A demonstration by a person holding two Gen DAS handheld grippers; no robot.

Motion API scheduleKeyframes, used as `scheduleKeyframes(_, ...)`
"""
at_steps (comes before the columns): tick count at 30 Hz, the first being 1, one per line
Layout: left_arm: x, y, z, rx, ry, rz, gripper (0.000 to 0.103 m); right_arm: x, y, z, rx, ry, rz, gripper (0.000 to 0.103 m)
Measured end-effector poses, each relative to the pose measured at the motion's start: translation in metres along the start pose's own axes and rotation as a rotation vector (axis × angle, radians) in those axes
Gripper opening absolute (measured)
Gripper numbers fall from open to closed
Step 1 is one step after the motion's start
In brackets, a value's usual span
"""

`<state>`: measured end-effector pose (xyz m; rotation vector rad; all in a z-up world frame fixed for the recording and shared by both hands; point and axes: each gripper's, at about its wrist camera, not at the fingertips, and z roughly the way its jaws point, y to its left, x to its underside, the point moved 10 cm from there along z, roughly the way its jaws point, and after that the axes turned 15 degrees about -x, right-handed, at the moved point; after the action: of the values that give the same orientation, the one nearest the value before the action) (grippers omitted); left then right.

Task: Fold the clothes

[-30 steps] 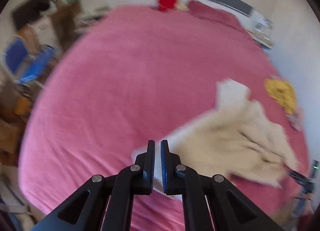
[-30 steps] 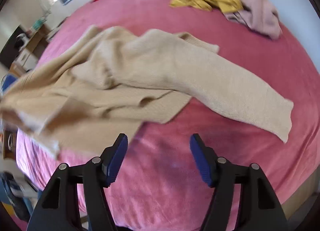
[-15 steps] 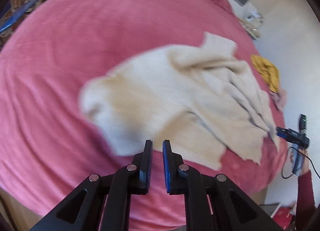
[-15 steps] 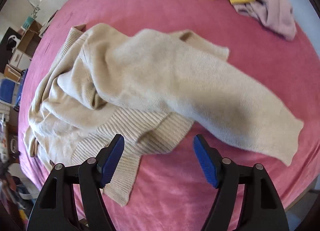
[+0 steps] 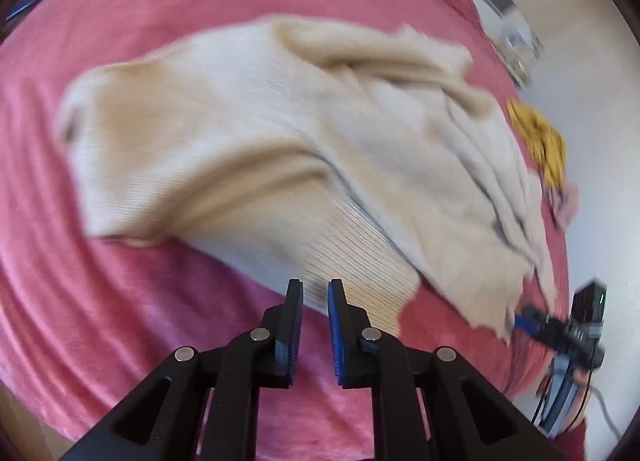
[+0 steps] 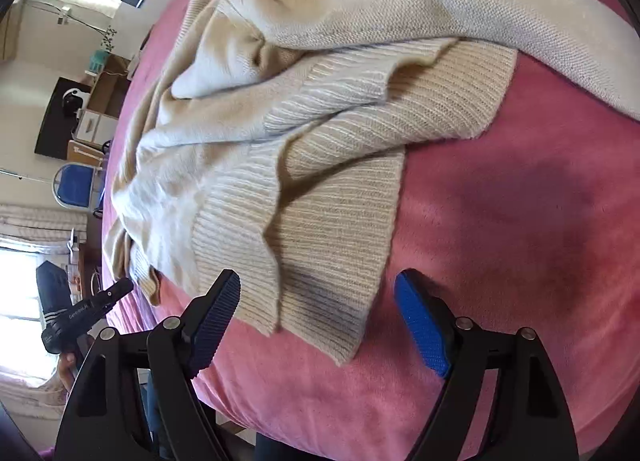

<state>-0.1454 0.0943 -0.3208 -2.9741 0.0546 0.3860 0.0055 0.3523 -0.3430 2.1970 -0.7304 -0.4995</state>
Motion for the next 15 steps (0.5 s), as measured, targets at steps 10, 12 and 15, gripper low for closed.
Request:
scheduleKeyframes(10,-0.03,0.1,0.005,-0.105,-0.013,-0.27,0.014,0.046,0.119,0.084,-0.29,0.235,-0.097,0.085)
scheduleKeyframes(12,-0.021,0.099,0.007,-0.06,0.001,-0.31,0.014,0.066,0.152,0.096,-0.334,0.317,-0.158,0.085)
scheduleKeyframes(15,-0.006,0.084,0.01,0.009,0.014,-0.327,0.015,0.085,0.18,0.089,-0.317,0.37,-0.27,0.085)
